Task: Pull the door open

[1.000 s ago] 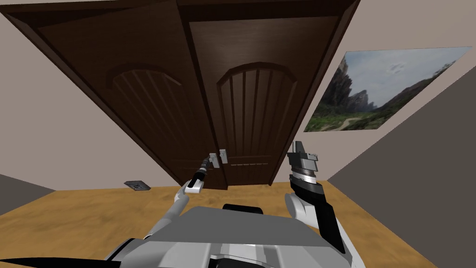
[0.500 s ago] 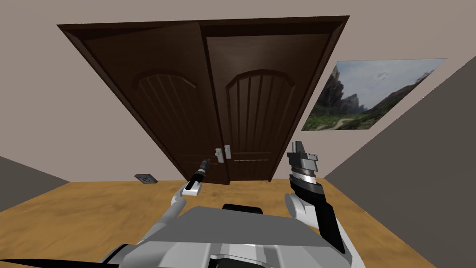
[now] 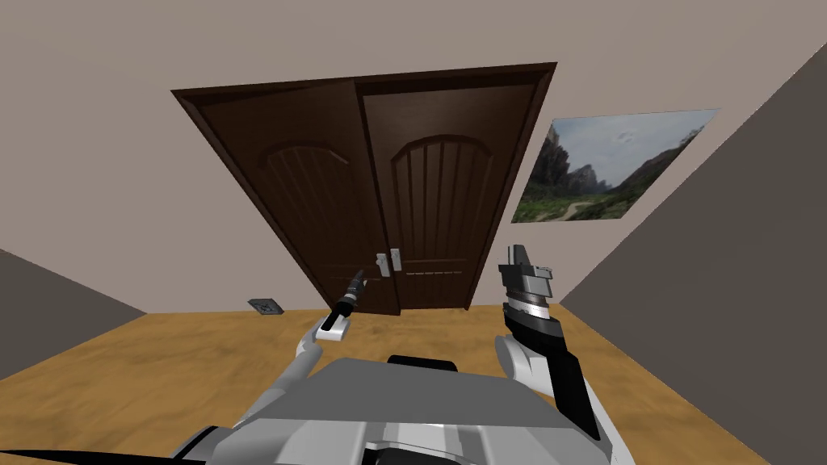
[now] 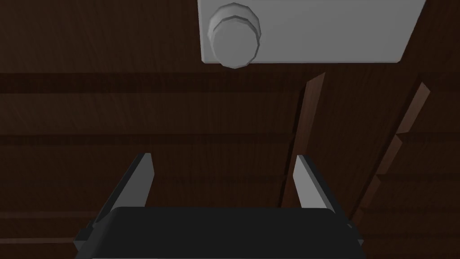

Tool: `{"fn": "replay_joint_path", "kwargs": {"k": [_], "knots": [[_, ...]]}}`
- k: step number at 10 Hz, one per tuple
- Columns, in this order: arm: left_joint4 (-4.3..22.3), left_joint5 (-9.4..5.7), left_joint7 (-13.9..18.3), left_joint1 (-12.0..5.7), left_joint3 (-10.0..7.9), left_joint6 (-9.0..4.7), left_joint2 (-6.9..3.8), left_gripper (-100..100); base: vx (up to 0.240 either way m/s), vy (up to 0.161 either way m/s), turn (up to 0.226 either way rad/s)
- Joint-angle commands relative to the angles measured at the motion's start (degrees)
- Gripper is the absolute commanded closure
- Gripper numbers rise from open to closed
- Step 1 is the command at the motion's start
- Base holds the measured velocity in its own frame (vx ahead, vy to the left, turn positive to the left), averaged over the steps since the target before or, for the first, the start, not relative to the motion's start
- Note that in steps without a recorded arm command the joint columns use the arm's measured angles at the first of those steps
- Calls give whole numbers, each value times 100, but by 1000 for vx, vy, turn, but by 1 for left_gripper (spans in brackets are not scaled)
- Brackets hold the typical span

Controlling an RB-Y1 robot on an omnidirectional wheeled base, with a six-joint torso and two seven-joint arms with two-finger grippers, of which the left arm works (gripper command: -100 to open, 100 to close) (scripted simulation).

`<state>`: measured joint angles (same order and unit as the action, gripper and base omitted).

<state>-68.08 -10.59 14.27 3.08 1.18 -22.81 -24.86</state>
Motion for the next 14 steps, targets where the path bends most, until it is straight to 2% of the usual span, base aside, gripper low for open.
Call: {"fn": "replay_joint_path", "kwargs": {"k": [1, 3, 4, 7, 8, 9, 14], "knots": [[153, -6, -58, 37, -152, 13, -5, -100, 67, 159, 167], [228, -1, -91, -27, -204, 23, 24, -100, 176, 102, -22], [230, 7, -101, -78, -191, 22, 55, -100, 222, -38, -101], [161, 39, -113, -265, -69, 3, 176, -100, 218, -129, -140], [130, 27, -105, -223, -103, 47, 137, -100, 84, -67, -28], [130, 27, -105, -223, -103, 47, 137, 100, -6, 5, 29], [130, 27, -105, -223, -103, 47, 137, 100, -18, 10, -9]]}}
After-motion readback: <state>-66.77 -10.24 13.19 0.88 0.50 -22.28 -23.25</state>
